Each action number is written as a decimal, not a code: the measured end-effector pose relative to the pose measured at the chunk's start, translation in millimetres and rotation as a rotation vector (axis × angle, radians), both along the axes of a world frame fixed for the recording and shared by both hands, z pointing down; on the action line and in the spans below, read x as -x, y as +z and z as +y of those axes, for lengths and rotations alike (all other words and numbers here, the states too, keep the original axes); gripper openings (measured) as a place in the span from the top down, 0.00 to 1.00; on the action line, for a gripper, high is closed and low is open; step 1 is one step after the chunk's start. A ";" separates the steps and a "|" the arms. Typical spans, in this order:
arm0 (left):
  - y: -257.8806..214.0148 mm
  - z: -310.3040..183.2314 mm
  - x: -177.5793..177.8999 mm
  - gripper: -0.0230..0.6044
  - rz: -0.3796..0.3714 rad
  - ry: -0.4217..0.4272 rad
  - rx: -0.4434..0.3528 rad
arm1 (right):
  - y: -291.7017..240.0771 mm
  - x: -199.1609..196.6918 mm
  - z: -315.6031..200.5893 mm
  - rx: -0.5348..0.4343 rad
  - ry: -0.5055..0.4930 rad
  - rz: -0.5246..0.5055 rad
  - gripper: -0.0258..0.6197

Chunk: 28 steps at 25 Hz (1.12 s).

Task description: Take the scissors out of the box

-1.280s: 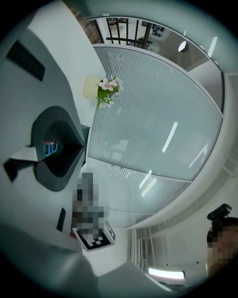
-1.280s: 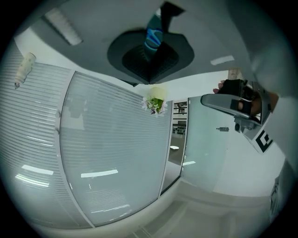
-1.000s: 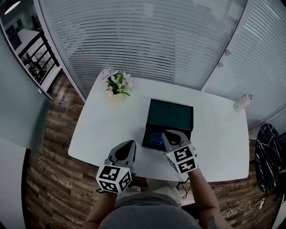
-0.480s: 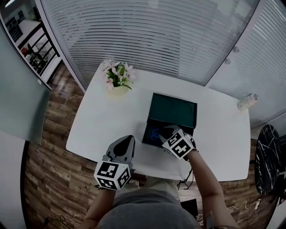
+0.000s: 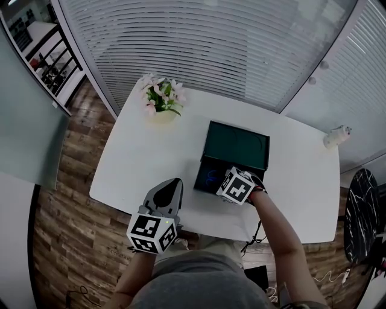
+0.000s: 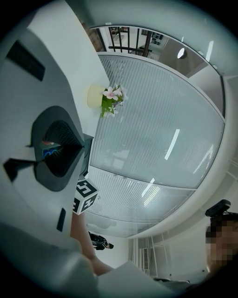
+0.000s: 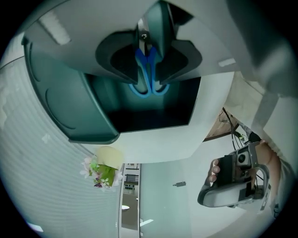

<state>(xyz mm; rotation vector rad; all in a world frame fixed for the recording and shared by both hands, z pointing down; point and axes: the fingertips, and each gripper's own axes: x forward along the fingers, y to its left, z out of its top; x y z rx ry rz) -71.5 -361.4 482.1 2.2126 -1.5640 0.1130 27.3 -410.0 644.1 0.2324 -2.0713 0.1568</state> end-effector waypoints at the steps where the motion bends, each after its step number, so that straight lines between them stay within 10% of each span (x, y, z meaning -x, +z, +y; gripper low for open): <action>1: -0.7 0.0 0.4 0.95 -0.001 -0.001 -0.001 | 1.0 0.3 -0.5 0.000 -0.003 0.008 0.72; 28: -14.9 48.7 11.3 0.95 0.015 0.000 -0.015 | -39.9 -2.1 13.2 -0.131 0.111 -0.053 0.82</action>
